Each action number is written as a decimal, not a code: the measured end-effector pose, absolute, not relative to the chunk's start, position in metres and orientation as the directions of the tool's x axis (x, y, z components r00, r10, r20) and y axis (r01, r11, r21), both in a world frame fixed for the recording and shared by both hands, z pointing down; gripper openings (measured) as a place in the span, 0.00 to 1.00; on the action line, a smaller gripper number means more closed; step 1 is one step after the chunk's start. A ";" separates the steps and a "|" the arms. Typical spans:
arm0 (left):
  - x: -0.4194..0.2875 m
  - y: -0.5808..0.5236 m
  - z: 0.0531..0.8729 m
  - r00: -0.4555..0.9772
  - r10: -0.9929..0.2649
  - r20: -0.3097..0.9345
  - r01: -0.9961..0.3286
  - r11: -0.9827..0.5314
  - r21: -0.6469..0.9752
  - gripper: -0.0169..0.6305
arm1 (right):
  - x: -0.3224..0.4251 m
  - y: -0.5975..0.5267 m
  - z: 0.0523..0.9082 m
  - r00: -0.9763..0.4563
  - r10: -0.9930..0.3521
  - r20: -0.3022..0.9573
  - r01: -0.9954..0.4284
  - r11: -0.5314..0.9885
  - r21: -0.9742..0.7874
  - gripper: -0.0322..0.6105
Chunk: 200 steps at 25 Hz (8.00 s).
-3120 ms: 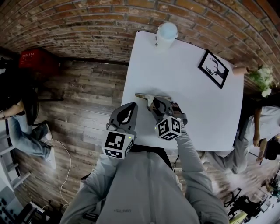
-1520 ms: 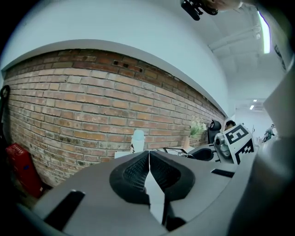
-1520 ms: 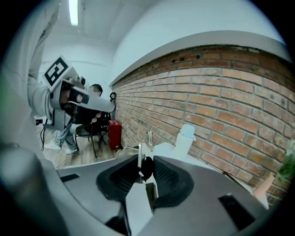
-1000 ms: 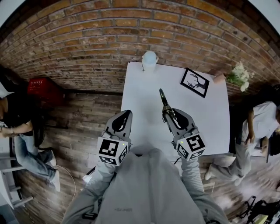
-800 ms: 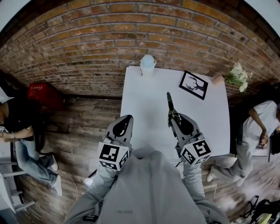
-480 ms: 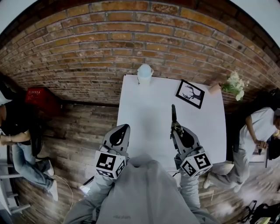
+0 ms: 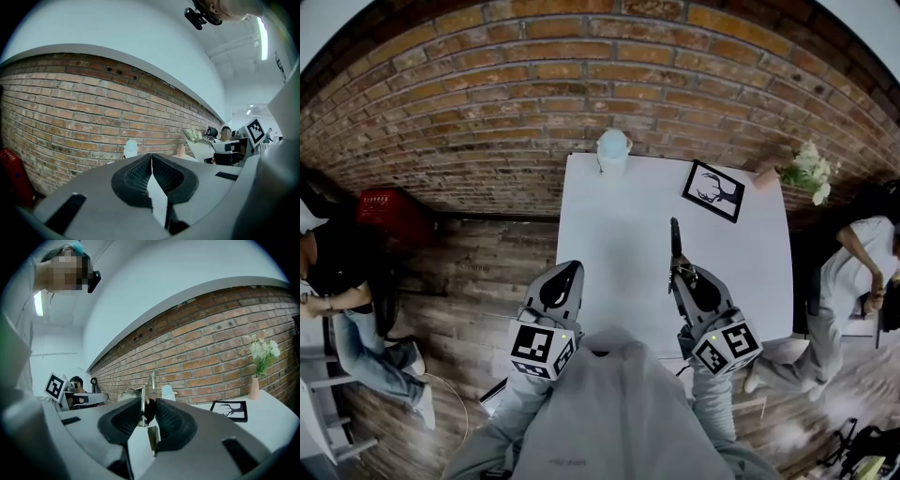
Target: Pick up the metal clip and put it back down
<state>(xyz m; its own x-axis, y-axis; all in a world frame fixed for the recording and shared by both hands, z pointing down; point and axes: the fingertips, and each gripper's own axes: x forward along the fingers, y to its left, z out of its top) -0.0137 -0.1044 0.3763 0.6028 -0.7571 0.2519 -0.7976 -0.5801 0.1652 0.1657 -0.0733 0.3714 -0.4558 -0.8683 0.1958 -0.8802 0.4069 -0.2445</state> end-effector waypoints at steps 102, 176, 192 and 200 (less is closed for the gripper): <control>-0.048 -0.108 0.433 0.562 -0.752 0.344 -0.827 -0.515 0.225 0.07 | 0.050 -0.099 0.557 -0.496 -0.585 0.642 -0.554 0.782 0.285 0.31; -0.017 -0.076 0.388 0.637 -0.724 0.264 -0.770 -0.612 0.181 0.07 | 0.151 -0.040 0.369 -0.434 -0.892 0.128 -0.895 0.411 -0.170 0.08; -0.022 -0.078 0.390 0.636 -0.723 0.268 -0.771 -0.609 0.186 0.07 | 0.148 -0.042 0.371 -0.429 -0.893 0.139 -0.898 0.405 -0.172 0.08; -0.023 -0.080 0.391 0.636 -0.723 0.270 -0.771 -0.609 0.186 0.07 | 0.146 -0.044 0.372 -0.431 -0.892 0.138 -0.897 0.407 -0.172 0.09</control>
<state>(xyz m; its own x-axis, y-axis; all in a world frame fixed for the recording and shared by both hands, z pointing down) -0.0230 -0.0798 0.3913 0.6362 -0.7229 0.2697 -0.7710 -0.6090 0.1864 0.1458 -0.0445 0.3724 -0.4309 -0.8918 0.1382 -0.8971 0.4068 -0.1723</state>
